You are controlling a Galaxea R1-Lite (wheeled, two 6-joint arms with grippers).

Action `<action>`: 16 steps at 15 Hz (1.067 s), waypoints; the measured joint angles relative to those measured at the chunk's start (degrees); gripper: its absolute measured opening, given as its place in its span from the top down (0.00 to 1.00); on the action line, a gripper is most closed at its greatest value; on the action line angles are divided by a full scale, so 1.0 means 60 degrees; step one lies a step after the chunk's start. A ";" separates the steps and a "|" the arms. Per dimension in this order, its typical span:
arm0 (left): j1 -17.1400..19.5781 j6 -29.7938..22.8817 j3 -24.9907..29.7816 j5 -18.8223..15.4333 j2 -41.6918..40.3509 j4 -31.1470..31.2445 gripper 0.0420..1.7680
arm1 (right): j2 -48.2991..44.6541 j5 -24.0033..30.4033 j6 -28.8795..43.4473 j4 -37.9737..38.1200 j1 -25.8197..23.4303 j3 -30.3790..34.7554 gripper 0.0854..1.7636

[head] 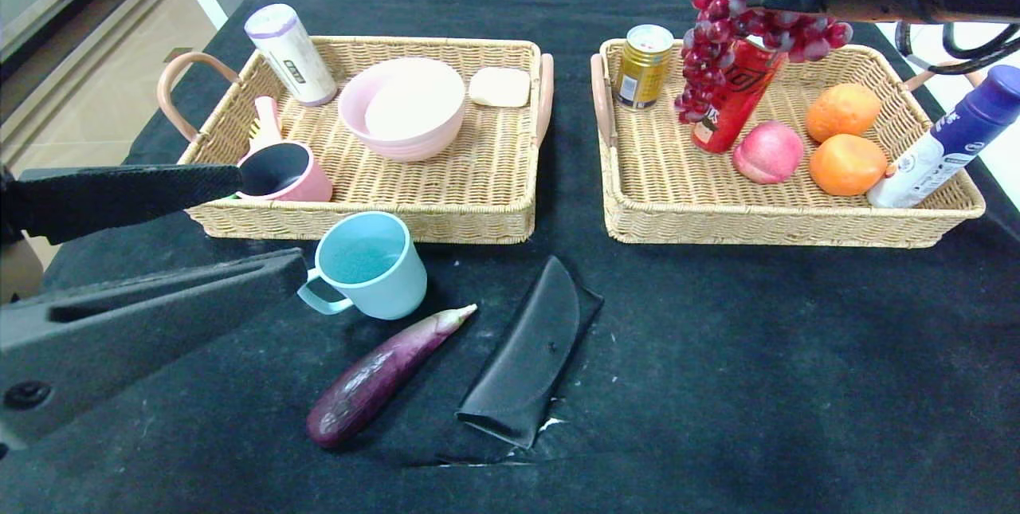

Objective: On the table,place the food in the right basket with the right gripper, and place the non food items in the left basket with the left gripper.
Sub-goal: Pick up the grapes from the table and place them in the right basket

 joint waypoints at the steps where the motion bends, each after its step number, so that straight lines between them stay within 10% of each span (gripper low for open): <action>1: 0.0000 -0.0004 0.0000 0.0002 0.0000 0.0006 0.03 | 0.0152 0.0028 -0.0033 -0.0175 -0.0041 -0.0004 0.94; 16: 0.0000 -0.0004 0.0012 -0.0012 -0.0004 -0.0022 0.03 | 0.1755 0.0725 -0.0091 -0.1434 -0.0703 -0.0008 0.94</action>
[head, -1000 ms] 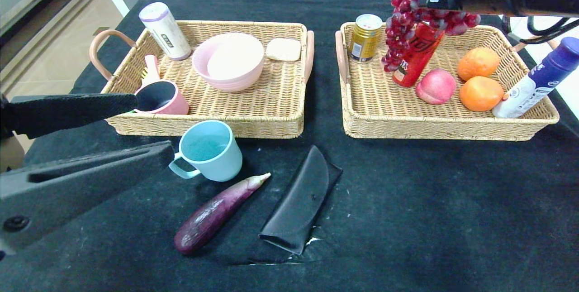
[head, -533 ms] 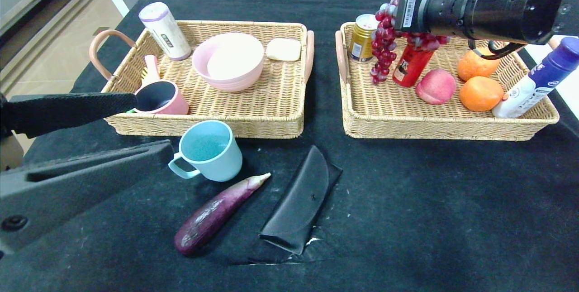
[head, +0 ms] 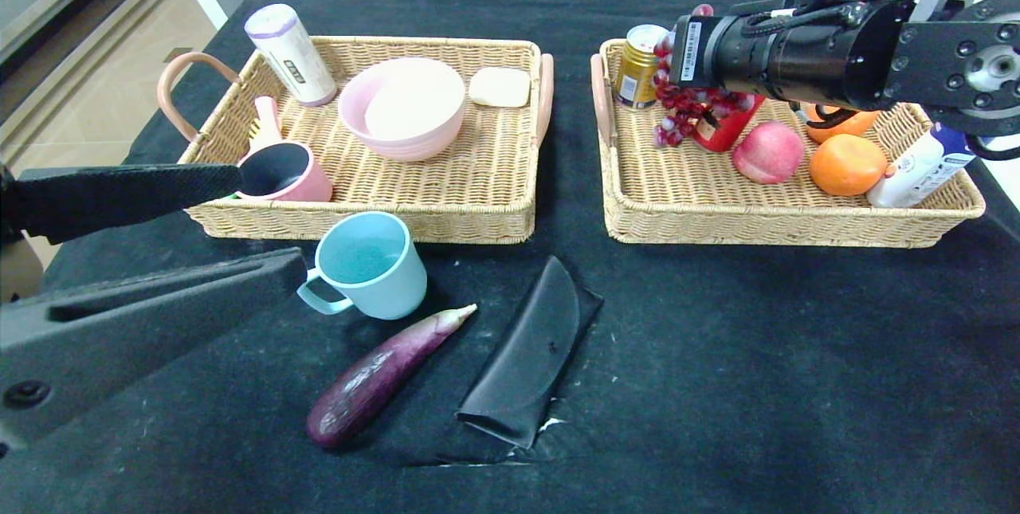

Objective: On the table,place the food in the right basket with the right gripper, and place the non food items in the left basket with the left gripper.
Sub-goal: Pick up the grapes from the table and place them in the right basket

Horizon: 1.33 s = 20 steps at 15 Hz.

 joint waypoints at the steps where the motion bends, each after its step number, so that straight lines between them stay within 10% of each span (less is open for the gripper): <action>1: 0.0000 0.0000 0.0000 -0.0004 0.0004 0.0000 0.03 | 0.0041 0.0002 -0.0004 0.0004 0.0000 0.0000 0.94; 18: 0.0000 0.0000 0.0039 -0.0004 0.0028 -0.0008 0.03 | 0.0477 -0.0045 -0.0028 0.0061 -0.0073 0.0045 0.94; 20: 0.0000 0.0004 0.0047 0.0000 0.0028 -0.0014 0.03 | 0.0482 -0.0037 -0.0028 0.0091 -0.0073 0.0077 0.79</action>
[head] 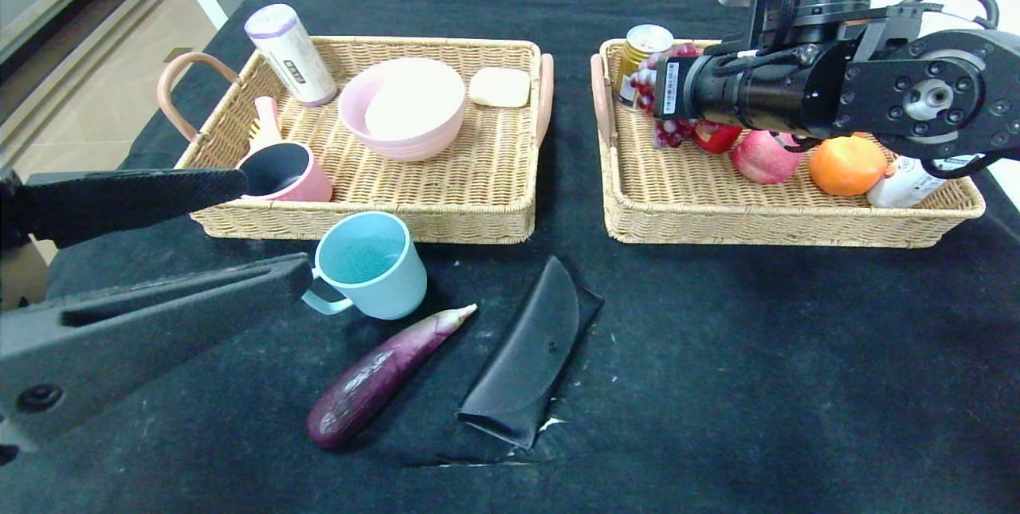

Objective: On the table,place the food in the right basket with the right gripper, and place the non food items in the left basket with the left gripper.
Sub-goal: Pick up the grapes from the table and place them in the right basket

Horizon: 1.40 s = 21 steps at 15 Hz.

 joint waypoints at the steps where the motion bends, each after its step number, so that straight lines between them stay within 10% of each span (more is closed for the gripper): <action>1: 0.0000 0.0000 0.0000 0.0000 -0.0004 0.0000 0.03 | 0.0000 0.0006 0.0000 0.0004 0.0000 0.0008 0.70; 9: 0.0000 -0.0004 -0.0014 -0.0004 -0.0024 0.0000 0.03 | 0.0000 0.0028 0.0033 0.0010 0.0010 0.0008 0.28; 21: -0.0065 0.0000 -0.0028 -0.0006 -0.0055 0.0010 0.03 | -0.0670 0.0002 0.0075 0.2229 0.0165 0.0091 0.09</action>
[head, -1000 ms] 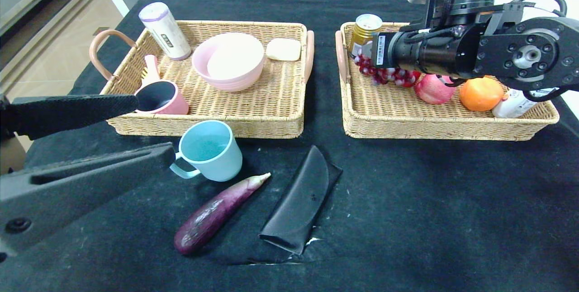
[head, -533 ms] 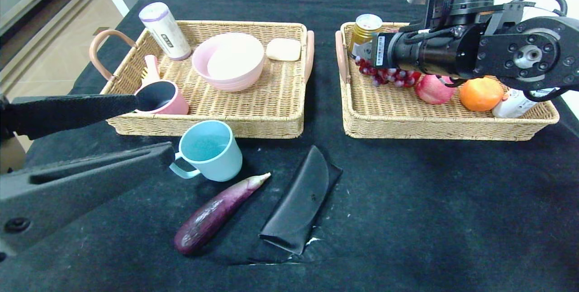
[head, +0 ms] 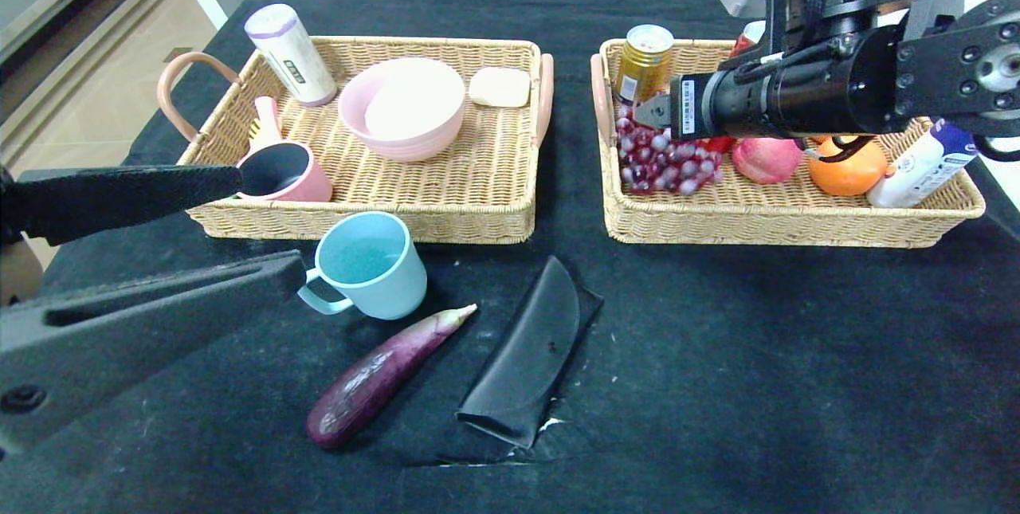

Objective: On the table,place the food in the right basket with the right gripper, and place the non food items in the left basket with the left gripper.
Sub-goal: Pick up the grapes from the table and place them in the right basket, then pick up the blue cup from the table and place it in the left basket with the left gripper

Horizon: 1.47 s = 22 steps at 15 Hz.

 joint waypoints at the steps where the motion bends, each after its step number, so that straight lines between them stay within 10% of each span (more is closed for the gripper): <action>1: -0.0041 0.0004 0.0002 0.0002 -0.0004 0.0014 0.03 | -0.0091 -0.0002 0.0000 0.0280 0.0002 0.0000 0.08; 17: -0.0098 -0.0008 0.0020 0.0144 0.0026 0.0059 0.03 | -0.1934 0.0100 -0.0392 0.4043 -0.0081 -0.0014 0.04; 22: -0.0095 0.0000 0.0035 0.0142 0.0083 0.0073 0.03 | -0.3054 0.1621 -0.0593 0.4645 -0.0343 0.0587 0.04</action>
